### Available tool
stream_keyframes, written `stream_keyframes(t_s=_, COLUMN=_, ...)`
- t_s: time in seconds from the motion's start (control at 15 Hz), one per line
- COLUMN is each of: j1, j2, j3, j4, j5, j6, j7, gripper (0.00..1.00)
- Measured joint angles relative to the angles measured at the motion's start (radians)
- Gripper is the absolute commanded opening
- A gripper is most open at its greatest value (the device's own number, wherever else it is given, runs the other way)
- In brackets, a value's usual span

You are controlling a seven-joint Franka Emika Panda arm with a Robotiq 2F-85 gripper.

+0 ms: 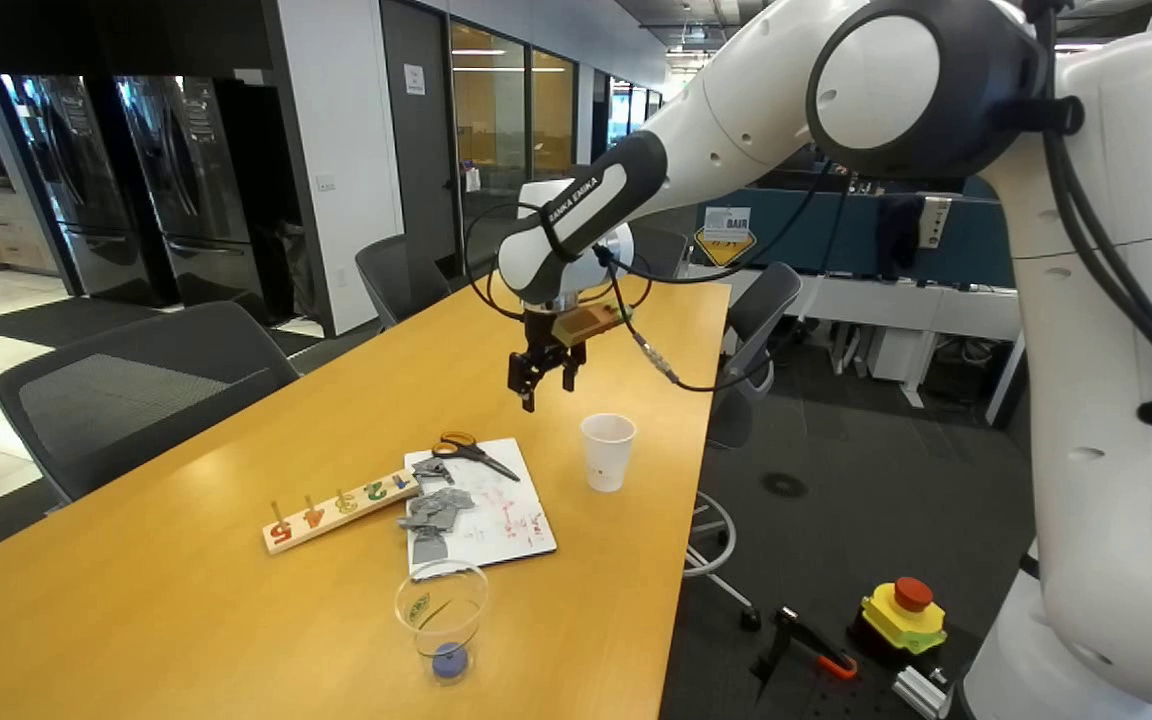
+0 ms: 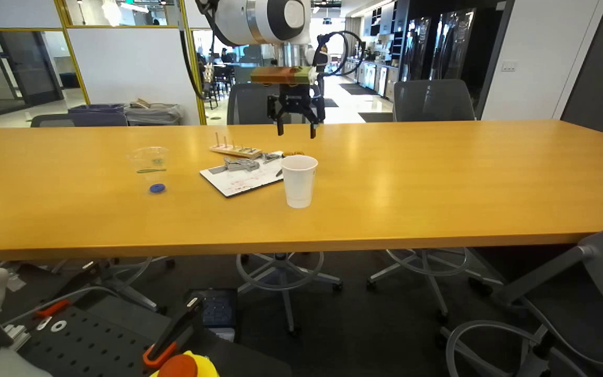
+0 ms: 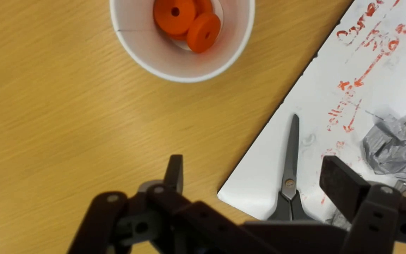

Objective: Put the blue ring in the blue cup and orange ring in the white cup

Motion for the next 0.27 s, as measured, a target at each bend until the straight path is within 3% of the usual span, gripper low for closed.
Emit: stream_keyframes(t_s=0.27, j1=-0.003, j2=0.006, j3=0.000, j4=0.000, j5=0.000, j6=-0.001, j7=-0.014, gripper=1.00)
